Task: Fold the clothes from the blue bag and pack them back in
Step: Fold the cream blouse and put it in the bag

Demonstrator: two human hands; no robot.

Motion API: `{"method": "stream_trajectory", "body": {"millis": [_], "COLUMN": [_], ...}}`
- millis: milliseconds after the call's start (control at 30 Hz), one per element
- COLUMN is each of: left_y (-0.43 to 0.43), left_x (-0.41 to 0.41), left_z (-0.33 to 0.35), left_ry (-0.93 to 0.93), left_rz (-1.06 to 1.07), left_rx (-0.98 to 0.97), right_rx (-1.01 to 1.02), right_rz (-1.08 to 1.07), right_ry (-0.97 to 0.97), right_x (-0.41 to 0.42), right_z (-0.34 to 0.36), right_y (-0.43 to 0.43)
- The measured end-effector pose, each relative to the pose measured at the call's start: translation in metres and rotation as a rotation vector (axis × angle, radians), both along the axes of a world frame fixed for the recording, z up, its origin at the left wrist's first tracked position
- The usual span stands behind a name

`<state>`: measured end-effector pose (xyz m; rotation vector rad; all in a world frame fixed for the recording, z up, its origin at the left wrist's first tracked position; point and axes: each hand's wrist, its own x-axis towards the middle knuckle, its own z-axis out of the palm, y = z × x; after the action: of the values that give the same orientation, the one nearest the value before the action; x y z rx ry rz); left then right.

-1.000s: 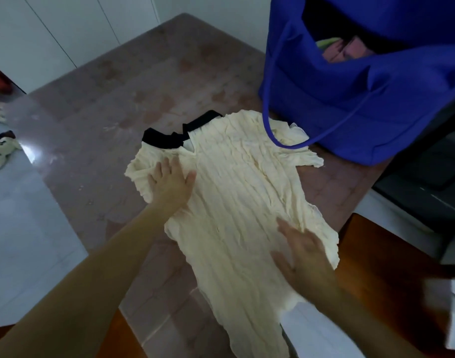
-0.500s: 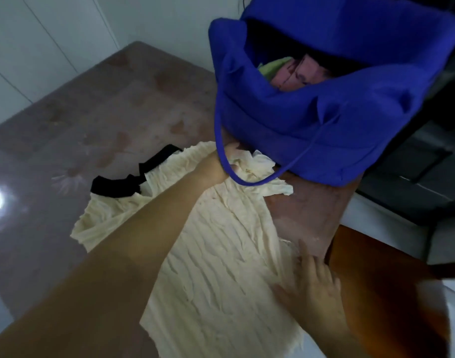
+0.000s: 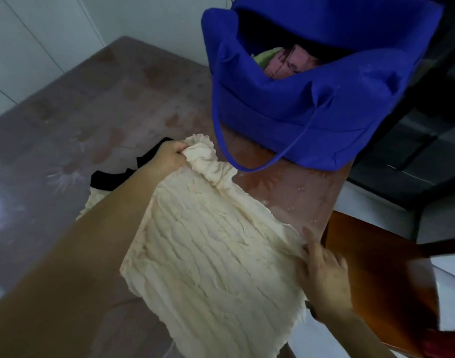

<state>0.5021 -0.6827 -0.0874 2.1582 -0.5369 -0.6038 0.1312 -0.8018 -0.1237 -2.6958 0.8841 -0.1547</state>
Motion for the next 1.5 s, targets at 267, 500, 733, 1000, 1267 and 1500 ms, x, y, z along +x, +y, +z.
{"method": "stream_trajectory", "body": {"millis": [267,500,733,1000,1267,1500], "left_y": [0.101,0.079,0.056,0.126,0.165,0.119], "left_x": [-0.008,-0.077,-0.107,-0.212,-0.36,-0.436], "left_z": [-0.027,-0.015,-0.029,-0.022,-0.052,-0.05], "left_ry": [-0.419,-0.701,-0.6,-0.578,-0.174,0.127], "left_rz": [-0.153,-0.3,-0.655,-0.452,0.366,0.595], "left_rx": [0.477,0.269,0.723,0.282,0.143,-0.057], "right_rx": [-0.072,0.164,0.539,0.852,0.853,0.953], "right_rz": [0.248,-0.063,-0.141,-0.122,0.092,0.342], "right_ry": [-0.071,0.084,-0.012,-0.131,-0.02,-0.018], "right_x": [-0.031,-0.025,-0.022,-0.034,-0.033,-0.049], "right_z": [0.0,-0.004,-0.008,-0.013,-0.01,-0.008], "right_y": [0.009,-0.009,-0.005,-0.019,-0.03,-0.032]}}
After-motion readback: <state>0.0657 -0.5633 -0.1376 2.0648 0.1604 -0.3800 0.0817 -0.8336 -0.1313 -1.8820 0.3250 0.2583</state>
